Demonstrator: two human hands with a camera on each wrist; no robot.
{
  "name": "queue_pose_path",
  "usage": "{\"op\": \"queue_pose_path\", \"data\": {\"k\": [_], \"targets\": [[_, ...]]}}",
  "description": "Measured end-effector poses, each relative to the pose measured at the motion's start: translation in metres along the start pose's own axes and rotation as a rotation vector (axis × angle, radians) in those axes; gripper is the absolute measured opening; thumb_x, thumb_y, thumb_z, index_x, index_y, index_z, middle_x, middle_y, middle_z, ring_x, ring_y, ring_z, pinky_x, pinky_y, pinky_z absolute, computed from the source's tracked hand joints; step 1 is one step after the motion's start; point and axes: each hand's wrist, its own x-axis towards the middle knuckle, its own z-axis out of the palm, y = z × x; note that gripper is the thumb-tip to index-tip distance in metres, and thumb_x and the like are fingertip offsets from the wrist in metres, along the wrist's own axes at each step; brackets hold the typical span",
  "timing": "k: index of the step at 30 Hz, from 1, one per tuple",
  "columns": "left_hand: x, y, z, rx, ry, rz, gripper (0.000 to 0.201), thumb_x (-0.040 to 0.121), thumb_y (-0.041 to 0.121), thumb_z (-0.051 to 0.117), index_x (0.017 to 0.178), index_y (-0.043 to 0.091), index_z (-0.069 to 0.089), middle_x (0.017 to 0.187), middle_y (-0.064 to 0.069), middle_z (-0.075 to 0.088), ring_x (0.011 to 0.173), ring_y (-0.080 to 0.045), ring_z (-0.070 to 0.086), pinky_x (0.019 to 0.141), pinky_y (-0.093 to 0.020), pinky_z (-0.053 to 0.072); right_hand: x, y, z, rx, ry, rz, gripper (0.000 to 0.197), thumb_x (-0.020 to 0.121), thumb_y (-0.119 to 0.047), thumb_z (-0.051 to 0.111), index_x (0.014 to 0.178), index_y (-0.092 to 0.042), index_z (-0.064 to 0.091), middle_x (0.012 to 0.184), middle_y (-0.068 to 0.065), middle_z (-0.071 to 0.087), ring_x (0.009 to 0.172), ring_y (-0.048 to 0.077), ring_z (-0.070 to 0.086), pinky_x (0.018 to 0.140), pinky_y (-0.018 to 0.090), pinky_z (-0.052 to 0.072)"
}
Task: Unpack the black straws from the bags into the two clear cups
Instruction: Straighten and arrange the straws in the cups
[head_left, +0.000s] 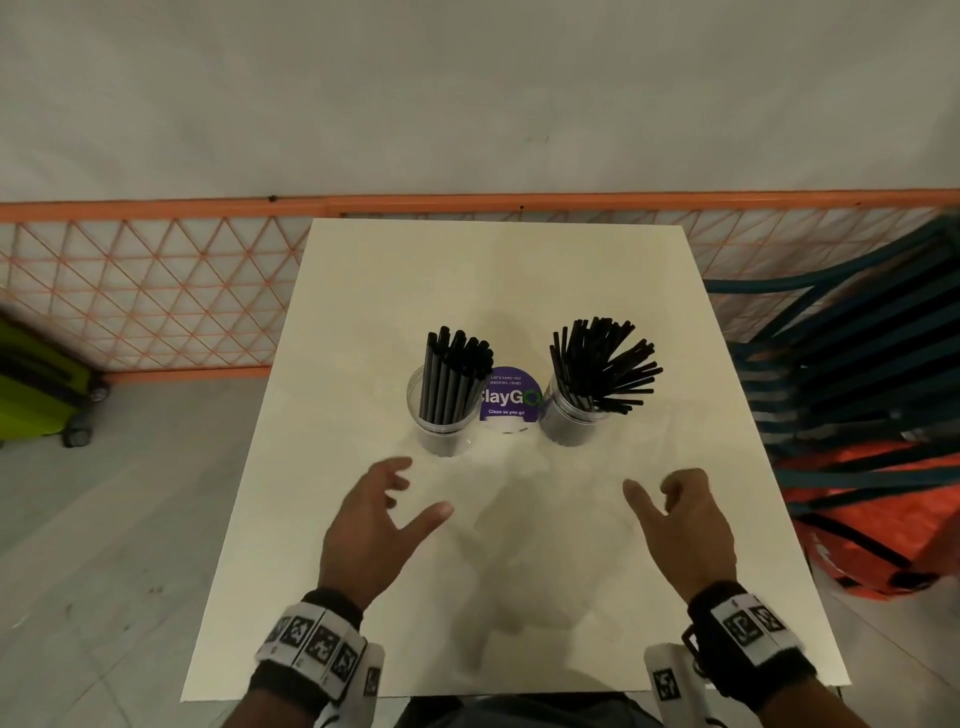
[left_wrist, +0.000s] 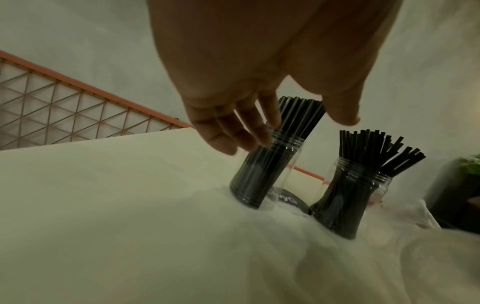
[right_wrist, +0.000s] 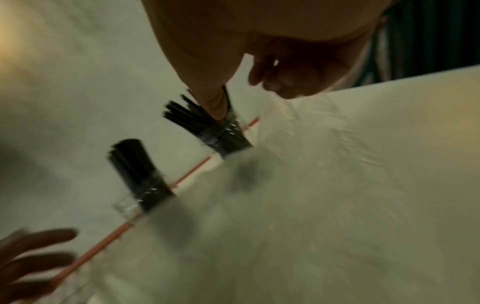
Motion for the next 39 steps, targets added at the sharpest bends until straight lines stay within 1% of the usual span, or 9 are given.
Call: {"op": "queue_pose_path", "data": {"k": [2, 5, 10, 14, 18, 22, 29, 34, 39], "targets": [[0.019, 0.012, -0.003, -0.009, 0.065, 0.031, 0.091, 0.060, 0.065, 0.080, 0.137, 0.035, 0.042, 0.122, 0.014, 0.059, 0.107, -0.010, 0.058, 0.083, -0.032, 0.049, -0.004, -0.022, -0.005, -0.018, -0.088, -0.269, 0.028, 0.084, -0.046, 0.069, 0.082, -0.029, 0.047, 0.068, -0.006, 0.057, 0.061, 0.014, 0.055, 0.060, 0.030, 0.046], [0.058, 0.029, -0.004, -0.009, 0.102, 0.070, 0.116, 0.052, 0.069, 0.081, 0.148, 0.030, 0.029, 0.143, 0.007, 0.051, 0.130, -0.018, 0.046, 0.104, -0.044, 0.045, -0.004, -0.063, -0.003, -0.091, -0.252, -0.550, 0.019, 0.084, -0.050, 0.063, 0.080, -0.038, 0.050, 0.071, -0.016, 0.059, 0.060, 0.007, 0.055, 0.059, 0.021, 0.044], [0.114, 0.049, 0.002, -0.027, 0.070, 0.093, 0.131, 0.045, 0.070, 0.084, 0.152, 0.026, 0.021, 0.155, 0.004, 0.040, 0.144, -0.019, 0.032, 0.116, -0.048, 0.034, 0.002, -0.117, 0.014, -0.151, -0.265, -0.789, 0.015, 0.087, -0.051, 0.058, 0.091, -0.036, 0.057, 0.084, -0.025, 0.053, 0.063, 0.004, 0.058, 0.059, 0.021, 0.046], [0.135, 0.050, 0.009, 0.020, 0.047, 0.166, 0.130, 0.041, 0.076, 0.077, 0.149, 0.024, 0.027, 0.151, -0.001, 0.045, 0.140, -0.022, 0.040, 0.114, -0.050, 0.036, 0.007, -0.137, 0.027, -0.085, -0.219, -0.846, 0.020, 0.087, -0.040, 0.063, 0.105, -0.030, 0.060, 0.104, -0.018, 0.057, 0.082, 0.005, 0.059, 0.068, 0.028, 0.054], [0.148, 0.045, 0.020, 0.083, 0.064, 0.255, 0.109, 0.041, 0.073, 0.080, 0.133, 0.026, 0.043, 0.124, 0.000, 0.060, 0.123, -0.027, 0.055, 0.103, -0.053, 0.045, 0.019, -0.148, 0.043, -0.080, -0.195, -0.863, 0.055, 0.091, -0.038, 0.059, 0.141, -0.021, 0.043, 0.142, -0.005, 0.047, 0.124, 0.012, 0.050, 0.099, 0.033, 0.049], [0.149, 0.045, 0.028, 0.192, 0.065, 0.332, 0.097, 0.055, 0.053, 0.082, 0.138, 0.018, 0.046, 0.138, -0.001, 0.059, 0.144, -0.036, 0.035, 0.113, -0.060, 0.028, 0.032, -0.153, 0.056, -0.115, -0.257, -0.755, 0.077, 0.095, -0.044, 0.053, 0.155, -0.016, 0.014, 0.162, 0.003, 0.021, 0.147, 0.019, 0.027, 0.114, 0.038, 0.038], [0.140, 0.052, 0.021, 0.248, 0.043, 0.361, 0.095, 0.057, 0.068, 0.046, 0.139, 0.020, 0.047, 0.139, 0.003, 0.057, 0.149, -0.029, 0.026, 0.120, -0.060, 0.015, 0.032, -0.162, 0.073, -0.171, -0.277, -0.765, 0.090, 0.092, -0.053, 0.055, 0.156, -0.011, 0.008, 0.165, 0.011, 0.010, 0.150, 0.027, 0.017, 0.117, 0.040, 0.026], [0.143, 0.046, 0.026, 0.270, 0.051, 0.386, 0.080, 0.065, 0.062, 0.045, 0.135, 0.023, 0.047, 0.136, 0.004, 0.058, 0.148, -0.028, 0.027, 0.120, -0.060, 0.014, 0.034, -0.172, 0.084, -0.168, -0.271, -0.767, 0.092, 0.091, -0.058, 0.055, 0.155, -0.008, 0.011, 0.163, 0.014, 0.013, 0.150, 0.027, 0.014, 0.118, 0.032, 0.016], [0.144, 0.046, 0.028, 0.263, 0.039, 0.354, 0.079, 0.067, 0.059, 0.052, 0.136, 0.022, 0.045, 0.140, 0.003, 0.055, 0.148, -0.028, 0.026, 0.121, -0.058, 0.013, 0.039, -0.167, 0.094, -0.270, -0.245, -0.764, 0.091, 0.091, -0.063, 0.048, 0.154, -0.007, 0.014, 0.162, 0.015, 0.019, 0.149, 0.028, 0.021, 0.119, 0.041, 0.026]]}}
